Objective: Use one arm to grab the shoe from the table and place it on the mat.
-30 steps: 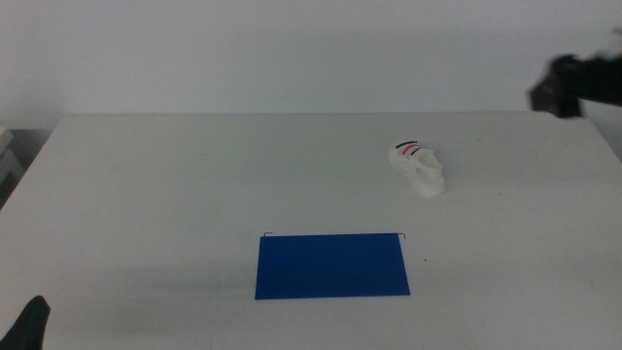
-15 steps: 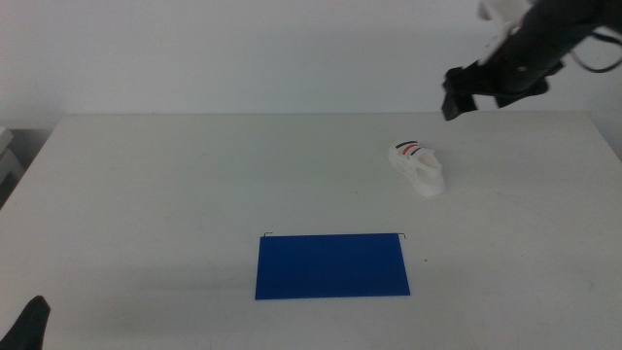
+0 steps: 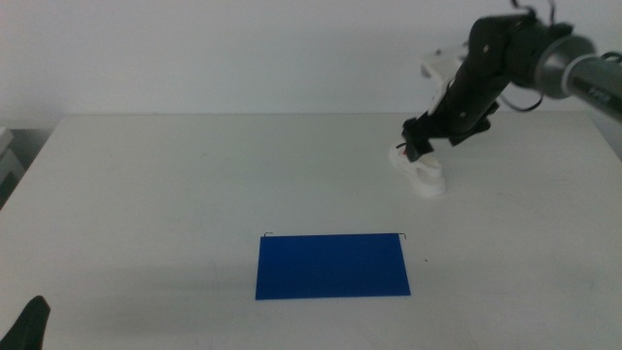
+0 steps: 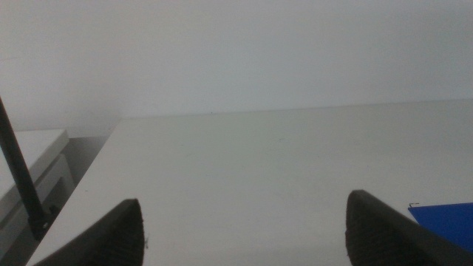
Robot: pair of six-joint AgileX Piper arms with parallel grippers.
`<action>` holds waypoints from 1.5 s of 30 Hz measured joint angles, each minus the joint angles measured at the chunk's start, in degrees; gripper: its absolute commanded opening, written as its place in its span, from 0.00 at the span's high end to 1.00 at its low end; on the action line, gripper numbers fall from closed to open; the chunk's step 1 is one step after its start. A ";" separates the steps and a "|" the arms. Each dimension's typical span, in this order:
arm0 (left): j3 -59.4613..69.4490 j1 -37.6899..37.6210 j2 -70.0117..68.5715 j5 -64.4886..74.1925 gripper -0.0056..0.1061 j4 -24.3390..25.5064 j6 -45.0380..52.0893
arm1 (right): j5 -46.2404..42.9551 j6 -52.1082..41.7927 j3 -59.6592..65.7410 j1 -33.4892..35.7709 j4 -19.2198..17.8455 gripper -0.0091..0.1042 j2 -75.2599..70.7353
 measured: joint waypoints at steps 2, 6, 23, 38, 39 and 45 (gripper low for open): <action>0.00 0.00 0.00 0.00 0.11 0.00 0.00 | -0.84 0.00 -0.02 0.34 0.21 0.11 1.48; 0.00 0.00 0.00 0.00 0.11 0.00 0.00 | -2.65 -0.17 -0.06 0.74 0.89 0.13 3.63; 0.00 0.00 0.00 0.00 0.11 0.00 0.00 | -2.23 3.14 2.66 1.20 1.36 0.95 0.63; 0.00 0.00 0.00 0.00 0.11 0.00 0.00 | -5.18 11.86 24.56 11.94 0.99 0.95 -26.93; 0.00 0.00 0.00 0.00 0.11 0.00 0.00 | -4.85 12.21 24.56 13.09 0.92 0.95 -27.37; 0.00 0.00 0.00 0.00 0.11 0.00 0.00 | -3.63 15.44 24.56 20.92 0.17 0.95 -27.54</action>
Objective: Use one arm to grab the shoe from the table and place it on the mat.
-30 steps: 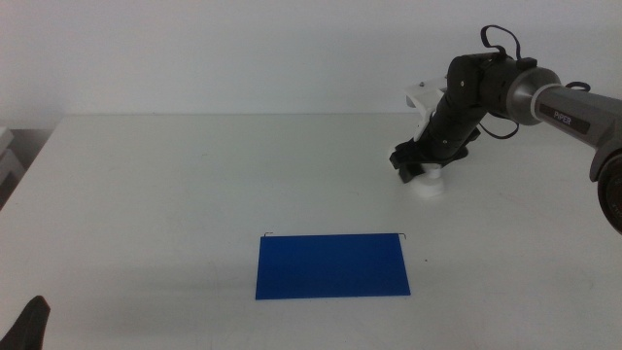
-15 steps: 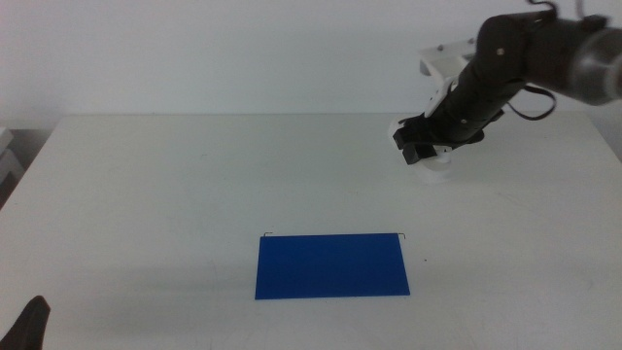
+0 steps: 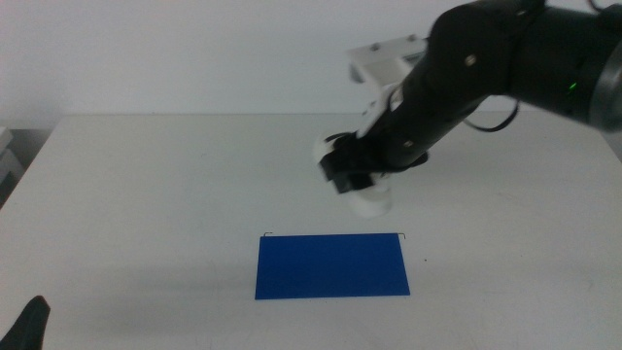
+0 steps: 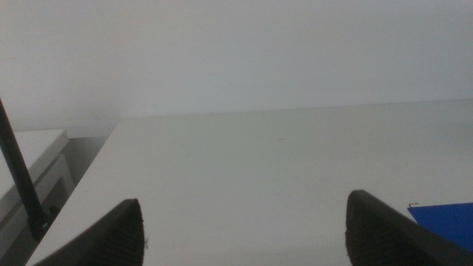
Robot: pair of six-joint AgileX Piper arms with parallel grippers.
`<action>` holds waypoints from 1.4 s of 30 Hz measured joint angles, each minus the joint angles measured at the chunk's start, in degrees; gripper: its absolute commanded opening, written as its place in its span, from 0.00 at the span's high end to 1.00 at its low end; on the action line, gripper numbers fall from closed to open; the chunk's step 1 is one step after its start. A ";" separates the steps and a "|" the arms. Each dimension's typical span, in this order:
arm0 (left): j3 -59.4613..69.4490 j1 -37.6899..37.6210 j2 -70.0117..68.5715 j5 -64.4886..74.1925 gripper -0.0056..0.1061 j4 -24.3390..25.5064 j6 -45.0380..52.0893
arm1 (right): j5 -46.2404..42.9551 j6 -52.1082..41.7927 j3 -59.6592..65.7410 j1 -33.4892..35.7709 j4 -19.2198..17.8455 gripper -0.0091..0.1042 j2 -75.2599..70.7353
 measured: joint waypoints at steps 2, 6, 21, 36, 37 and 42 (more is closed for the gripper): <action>0.00 0.00 0.00 0.00 0.11 0.00 0.00 | -0.07 1.31 0.00 2.29 -1.00 0.95 0.19; 0.00 0.00 0.00 0.00 0.11 0.00 0.00 | -0.25 2.38 0.00 5.17 -1.74 0.95 1.12; 0.00 0.00 0.00 0.00 0.11 0.00 0.00 | -2.92 -46.43 0.00 6.25 -1.14 0.95 2.89; 0.00 0.00 0.00 0.00 0.11 0.00 0.00 | -2.80 -59.33 0.00 1.98 4.57 0.95 9.41; 0.00 0.00 0.00 0.00 0.11 0.00 0.00 | -2.80 -59.33 0.00 1.87 4.57 0.95 10.10; 0.00 0.00 0.00 0.00 0.11 0.00 0.00 | -2.86 -59.51 0.00 1.75 5.78 0.95 13.50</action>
